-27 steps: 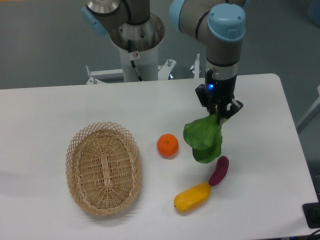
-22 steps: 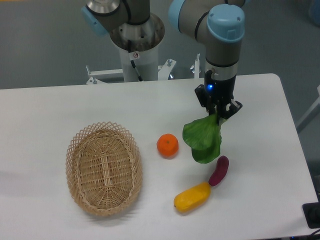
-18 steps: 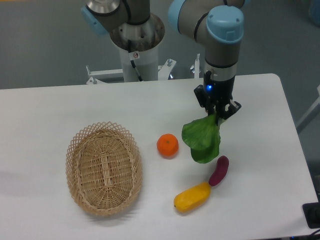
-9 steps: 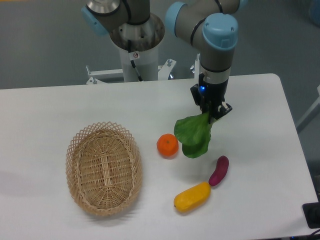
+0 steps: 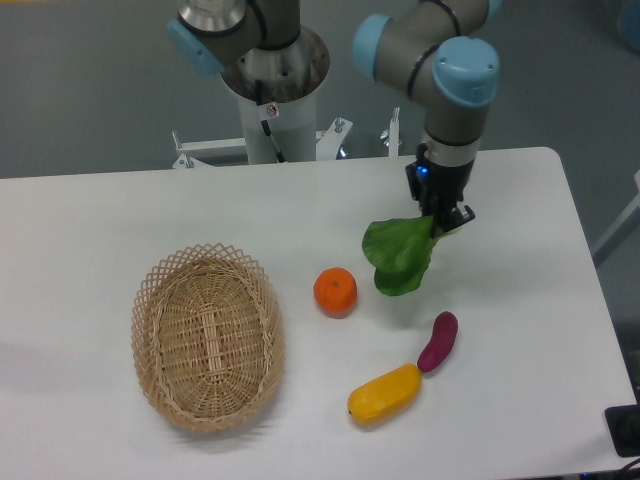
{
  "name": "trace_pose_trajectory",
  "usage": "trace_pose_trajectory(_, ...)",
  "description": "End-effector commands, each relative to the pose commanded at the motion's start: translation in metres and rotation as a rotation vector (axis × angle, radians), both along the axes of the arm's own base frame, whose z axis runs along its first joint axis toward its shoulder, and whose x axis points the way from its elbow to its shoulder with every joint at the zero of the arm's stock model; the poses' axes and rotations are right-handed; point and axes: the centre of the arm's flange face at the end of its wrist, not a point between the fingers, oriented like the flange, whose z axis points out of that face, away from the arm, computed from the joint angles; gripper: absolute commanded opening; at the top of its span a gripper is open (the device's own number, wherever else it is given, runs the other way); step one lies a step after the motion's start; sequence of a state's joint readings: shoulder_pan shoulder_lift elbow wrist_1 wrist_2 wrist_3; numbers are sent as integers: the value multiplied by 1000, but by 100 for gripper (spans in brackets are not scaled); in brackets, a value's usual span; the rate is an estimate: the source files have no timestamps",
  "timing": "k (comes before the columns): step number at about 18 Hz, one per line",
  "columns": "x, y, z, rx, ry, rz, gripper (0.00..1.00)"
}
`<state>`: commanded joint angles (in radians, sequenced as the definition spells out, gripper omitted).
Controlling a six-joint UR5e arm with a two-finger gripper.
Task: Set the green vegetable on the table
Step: 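Set the green vegetable on the table and open the gripper, then raise the open gripper up and away from the vegetable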
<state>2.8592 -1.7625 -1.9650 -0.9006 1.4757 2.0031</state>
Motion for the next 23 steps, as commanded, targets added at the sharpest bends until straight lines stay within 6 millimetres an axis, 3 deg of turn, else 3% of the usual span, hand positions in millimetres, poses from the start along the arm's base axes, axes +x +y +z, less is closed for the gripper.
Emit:
trace_pose_trajectory(4, -11, -2, -23, -3, -6, -5, 32)
trace_pose_trajectory(8, -11, 0, -30, -5, -19, 6, 40)
trace_pose_trajectory(9, -11, -1, -30, -4, -18, 7, 52)
trace_pose_trajectory(10, -12, -1, -29, -3, -17, 9, 73)
trace_pose_trajectory(11, -12, 0, -29, 0, -11, 7, 88)
trace_pose_trajectory(14, -12, 1, -28, 3, -9, 18, 99)
trace_pose_trajectory(16, -16, 2, -22, 8, 2, 31, 100)
trace_pose_trajectory(23, -37, 31, 67, 93, 93, 128, 100)
